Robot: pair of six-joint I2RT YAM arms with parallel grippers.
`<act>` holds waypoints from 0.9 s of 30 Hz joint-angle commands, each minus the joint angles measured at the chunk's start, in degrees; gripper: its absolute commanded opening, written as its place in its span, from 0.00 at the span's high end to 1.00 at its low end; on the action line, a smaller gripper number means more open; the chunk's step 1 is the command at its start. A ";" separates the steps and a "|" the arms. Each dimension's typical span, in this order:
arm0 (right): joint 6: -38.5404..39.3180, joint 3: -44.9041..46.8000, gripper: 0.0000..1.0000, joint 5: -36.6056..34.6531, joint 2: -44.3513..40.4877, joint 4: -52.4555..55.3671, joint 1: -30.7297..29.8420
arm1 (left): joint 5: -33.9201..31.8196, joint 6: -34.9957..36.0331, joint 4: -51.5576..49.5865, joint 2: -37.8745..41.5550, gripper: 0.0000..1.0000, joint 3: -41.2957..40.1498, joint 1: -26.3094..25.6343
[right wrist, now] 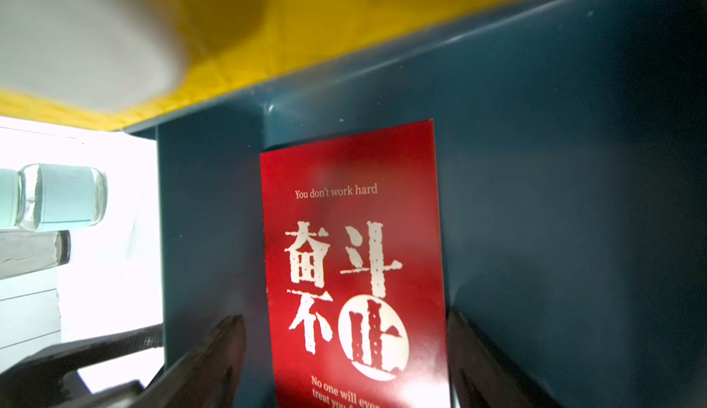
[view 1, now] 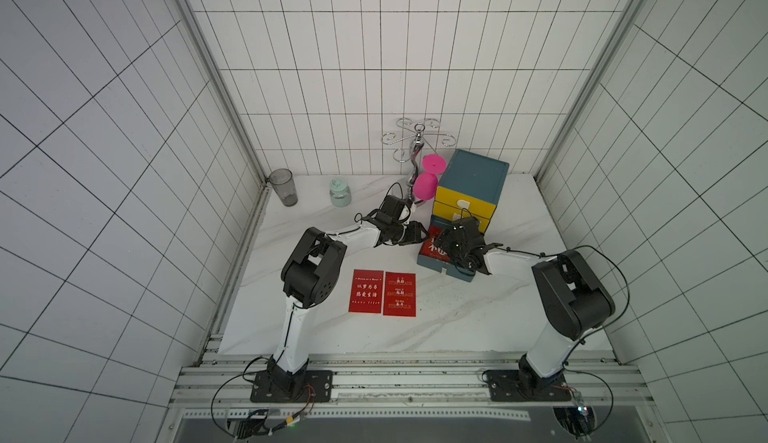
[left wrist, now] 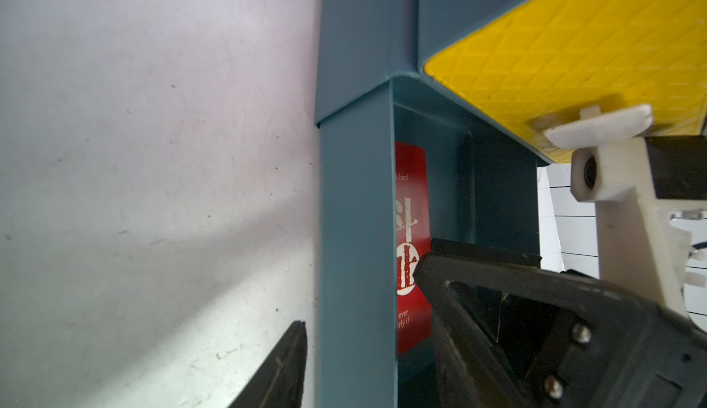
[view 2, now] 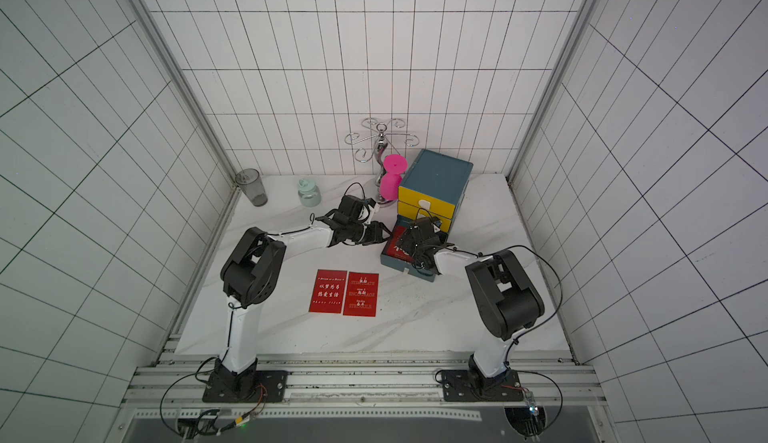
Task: Take the postcards out of the drawer
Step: Pick up the postcard from the drawer.
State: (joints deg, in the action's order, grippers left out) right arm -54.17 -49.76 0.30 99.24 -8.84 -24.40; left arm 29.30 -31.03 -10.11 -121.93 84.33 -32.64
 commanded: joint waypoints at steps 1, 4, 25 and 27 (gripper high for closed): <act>1.24 3.28 0.16 2.99 -0.68 0.01 -0.56 | 0.72 0.26 1.35 -1.19 0.47 2.14 -0.49; 1.47 4.36 0.16 3.58 -1.67 -2.65 -0.38 | 0.71 0.26 1.28 -1.43 0.47 2.50 -0.70; 0.84 9.95 0.21 7.53 -6.14 -15.96 2.59 | 0.77 -0.09 1.26 -2.17 0.47 3.46 -1.51; 0.66 10.42 0.21 7.63 -6.75 -16.60 3.00 | 0.76 -0.15 1.25 -2.23 0.47 3.53 -1.69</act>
State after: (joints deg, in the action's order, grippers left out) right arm -53.15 -41.17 7.09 94.30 -22.83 -22.15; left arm 29.63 -31.24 -10.09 -122.78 86.19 -33.65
